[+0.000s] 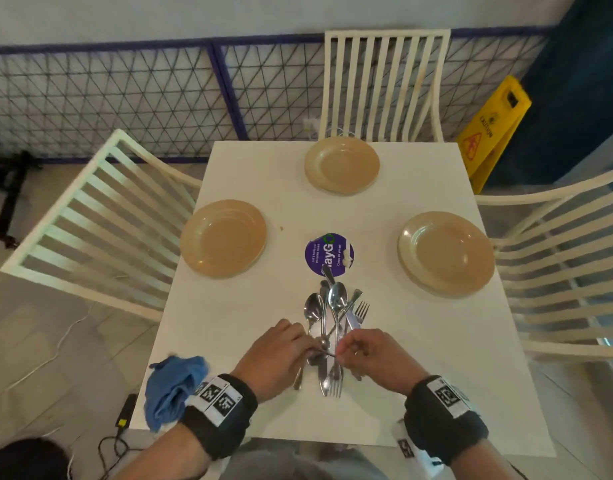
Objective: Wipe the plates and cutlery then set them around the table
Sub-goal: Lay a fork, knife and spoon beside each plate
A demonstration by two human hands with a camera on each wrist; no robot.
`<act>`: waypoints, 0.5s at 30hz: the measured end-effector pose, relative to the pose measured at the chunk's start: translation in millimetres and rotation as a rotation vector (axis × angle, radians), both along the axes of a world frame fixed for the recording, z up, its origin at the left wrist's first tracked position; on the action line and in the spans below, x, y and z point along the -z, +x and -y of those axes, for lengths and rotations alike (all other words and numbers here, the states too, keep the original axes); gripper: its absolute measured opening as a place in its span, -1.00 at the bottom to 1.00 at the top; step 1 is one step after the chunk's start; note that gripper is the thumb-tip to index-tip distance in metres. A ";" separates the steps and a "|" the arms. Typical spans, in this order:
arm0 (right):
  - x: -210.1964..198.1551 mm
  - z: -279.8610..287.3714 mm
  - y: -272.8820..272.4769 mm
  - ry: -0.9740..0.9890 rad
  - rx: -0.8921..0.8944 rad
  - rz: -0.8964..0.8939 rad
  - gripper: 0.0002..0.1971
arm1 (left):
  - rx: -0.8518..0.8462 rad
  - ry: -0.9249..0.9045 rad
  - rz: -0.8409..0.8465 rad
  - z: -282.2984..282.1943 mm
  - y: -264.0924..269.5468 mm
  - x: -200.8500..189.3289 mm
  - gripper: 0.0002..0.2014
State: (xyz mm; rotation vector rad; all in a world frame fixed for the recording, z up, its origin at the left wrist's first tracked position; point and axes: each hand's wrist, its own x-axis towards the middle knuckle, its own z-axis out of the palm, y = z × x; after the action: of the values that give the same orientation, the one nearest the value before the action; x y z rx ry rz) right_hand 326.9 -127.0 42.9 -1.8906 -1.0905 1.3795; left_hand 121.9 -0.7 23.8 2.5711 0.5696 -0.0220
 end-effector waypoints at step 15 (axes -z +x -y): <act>22.9 -113.0 -72.6 -0.129 0.214 -0.009 -0.78 | -0.664 -0.282 -0.020 -97.5 -123.0 3.3 -0.88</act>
State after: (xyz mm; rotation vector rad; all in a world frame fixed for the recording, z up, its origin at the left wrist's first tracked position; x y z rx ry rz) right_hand 254.3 -14.0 19.9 -2.0246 -0.7846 1.3623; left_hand -1.1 96.8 20.4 2.0080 1.2965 0.0919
